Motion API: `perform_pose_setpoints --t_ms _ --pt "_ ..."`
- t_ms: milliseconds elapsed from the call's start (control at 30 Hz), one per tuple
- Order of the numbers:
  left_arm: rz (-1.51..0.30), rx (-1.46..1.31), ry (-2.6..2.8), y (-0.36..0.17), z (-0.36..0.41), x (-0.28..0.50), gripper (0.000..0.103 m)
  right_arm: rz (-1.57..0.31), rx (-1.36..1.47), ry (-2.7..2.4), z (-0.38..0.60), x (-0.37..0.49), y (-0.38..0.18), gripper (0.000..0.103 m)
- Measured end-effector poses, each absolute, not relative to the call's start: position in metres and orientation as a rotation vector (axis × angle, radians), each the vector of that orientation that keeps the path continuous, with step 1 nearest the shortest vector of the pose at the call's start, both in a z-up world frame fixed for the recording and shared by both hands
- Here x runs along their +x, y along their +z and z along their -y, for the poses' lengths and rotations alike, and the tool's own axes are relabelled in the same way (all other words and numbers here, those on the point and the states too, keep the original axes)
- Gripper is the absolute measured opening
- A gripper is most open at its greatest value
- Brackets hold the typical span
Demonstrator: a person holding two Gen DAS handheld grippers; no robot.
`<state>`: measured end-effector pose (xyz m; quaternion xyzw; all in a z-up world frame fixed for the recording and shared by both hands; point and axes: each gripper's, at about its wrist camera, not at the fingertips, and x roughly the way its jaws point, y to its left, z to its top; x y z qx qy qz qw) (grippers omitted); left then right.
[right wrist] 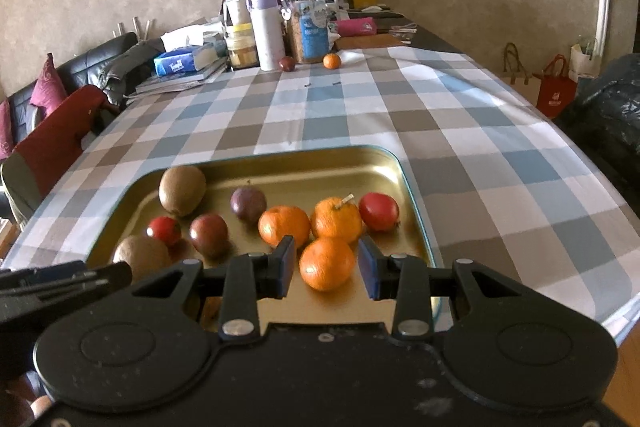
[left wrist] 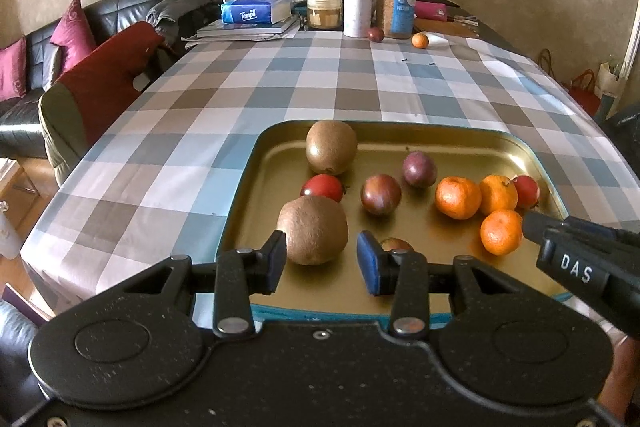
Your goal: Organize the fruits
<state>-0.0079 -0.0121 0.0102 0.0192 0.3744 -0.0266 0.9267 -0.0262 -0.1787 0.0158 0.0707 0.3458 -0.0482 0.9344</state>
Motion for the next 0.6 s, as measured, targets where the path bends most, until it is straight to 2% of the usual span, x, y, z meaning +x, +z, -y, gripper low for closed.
perform_pose_setpoints --t_ms 33,600 --pt "-0.769 0.042 -0.056 0.0095 0.0126 -0.0083 0.055 -0.71 0.143 -0.101 0.1789 -0.0272 0.0149 0.038" --pt "-0.76 0.057 -0.061 0.0101 0.0168 -0.0144 0.055 -0.709 0.123 -0.114 0.1819 -0.0355 0.0162 0.038"
